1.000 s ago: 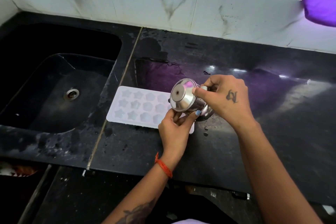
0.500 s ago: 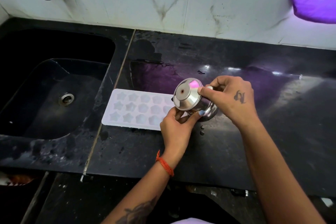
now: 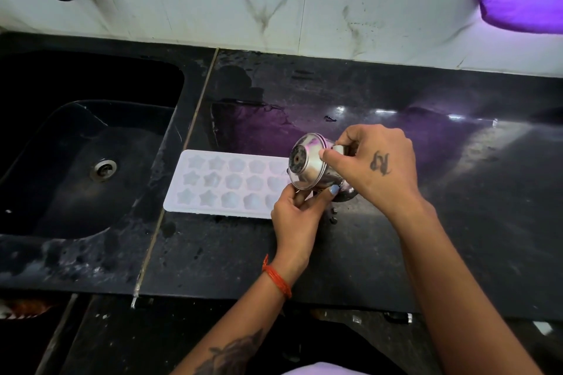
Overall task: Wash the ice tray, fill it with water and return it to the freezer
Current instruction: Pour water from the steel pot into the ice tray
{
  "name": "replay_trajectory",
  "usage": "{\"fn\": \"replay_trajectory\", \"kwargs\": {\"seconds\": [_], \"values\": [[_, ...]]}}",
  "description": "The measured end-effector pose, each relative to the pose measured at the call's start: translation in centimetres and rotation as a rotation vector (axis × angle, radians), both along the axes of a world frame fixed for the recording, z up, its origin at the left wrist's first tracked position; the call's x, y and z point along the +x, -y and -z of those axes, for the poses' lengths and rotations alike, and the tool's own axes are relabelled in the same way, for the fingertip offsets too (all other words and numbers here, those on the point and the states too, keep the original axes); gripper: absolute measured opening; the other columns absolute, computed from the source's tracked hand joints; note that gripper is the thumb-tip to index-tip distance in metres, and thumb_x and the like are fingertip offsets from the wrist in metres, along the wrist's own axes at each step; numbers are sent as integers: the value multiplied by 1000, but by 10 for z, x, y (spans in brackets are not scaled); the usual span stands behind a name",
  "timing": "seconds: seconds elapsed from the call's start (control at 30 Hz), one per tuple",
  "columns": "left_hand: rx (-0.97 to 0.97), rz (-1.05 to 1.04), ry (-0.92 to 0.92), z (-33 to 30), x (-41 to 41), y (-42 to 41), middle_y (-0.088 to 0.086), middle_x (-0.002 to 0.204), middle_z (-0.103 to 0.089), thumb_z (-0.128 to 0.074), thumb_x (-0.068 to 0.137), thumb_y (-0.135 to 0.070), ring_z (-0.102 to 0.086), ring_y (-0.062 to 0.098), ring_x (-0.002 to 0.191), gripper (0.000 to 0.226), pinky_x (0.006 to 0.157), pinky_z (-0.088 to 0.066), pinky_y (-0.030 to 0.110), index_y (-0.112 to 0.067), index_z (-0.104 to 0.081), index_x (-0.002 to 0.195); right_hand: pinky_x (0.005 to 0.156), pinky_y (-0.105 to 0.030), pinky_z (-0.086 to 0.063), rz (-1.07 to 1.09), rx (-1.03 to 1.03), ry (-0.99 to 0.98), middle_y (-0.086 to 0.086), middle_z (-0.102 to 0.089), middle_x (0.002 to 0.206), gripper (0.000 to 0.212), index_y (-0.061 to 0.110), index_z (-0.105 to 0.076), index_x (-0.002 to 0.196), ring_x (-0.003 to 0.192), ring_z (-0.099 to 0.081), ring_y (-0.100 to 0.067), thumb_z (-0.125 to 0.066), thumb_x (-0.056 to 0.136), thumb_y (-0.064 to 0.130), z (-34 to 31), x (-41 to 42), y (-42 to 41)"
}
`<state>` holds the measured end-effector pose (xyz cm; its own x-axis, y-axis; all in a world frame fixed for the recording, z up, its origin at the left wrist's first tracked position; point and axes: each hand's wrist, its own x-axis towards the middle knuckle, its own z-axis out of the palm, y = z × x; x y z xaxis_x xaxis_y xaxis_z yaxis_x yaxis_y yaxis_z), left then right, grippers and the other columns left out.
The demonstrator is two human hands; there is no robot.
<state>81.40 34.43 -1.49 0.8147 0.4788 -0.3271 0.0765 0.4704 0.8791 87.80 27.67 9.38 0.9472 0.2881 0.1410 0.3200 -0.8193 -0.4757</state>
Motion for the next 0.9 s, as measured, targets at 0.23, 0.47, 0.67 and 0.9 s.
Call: {"fn": "replay_trajectory", "kwargs": {"seconds": [0.23, 0.47, 0.67, 0.9], "values": [[188, -41, -35, -5, -1, 1, -1, 93, -76, -82, 69, -10, -71, 7, 86, 33, 84, -57, 35, -9, -70, 100, 71, -37, -53, 49, 182, -107, 2, -67, 64, 21, 18, -65, 64, 70, -64, -18, -73, 73, 35, 5, 6, 11], [332, -14, -92, -7, 4, 3, -6, 91, -75, -86, 65, -21, -68, -6, 81, 38, 70, -49, 9, -14, -72, 99, 73, -46, -55, 133, 348, -220, 2, -69, 60, 20, 18, -68, 61, 68, -67, -19, -78, 67, 34, 17, 12, 24], [206, 41, -107, -3, 7, 7, -2, 91, -76, -87, 61, -23, -71, 9, 87, 41, 86, -56, 38, -15, -71, 98, 70, -39, -55, 143, 275, -168, 4, -67, 60, 20, 19, -67, 62, 66, -65, -16, -76, 70, 34, 12, 11, 29], [-26, 90, -81, -5, 7, 16, 6, 94, -75, -81, 71, -9, -70, 22, 96, 31, 88, -55, 39, -9, -69, 100, 69, -36, -53, 98, 81, -74, 0, -67, 65, 21, 18, -68, 69, 69, -64, -21, -70, 75, 37, 5, 7, 26]]}}
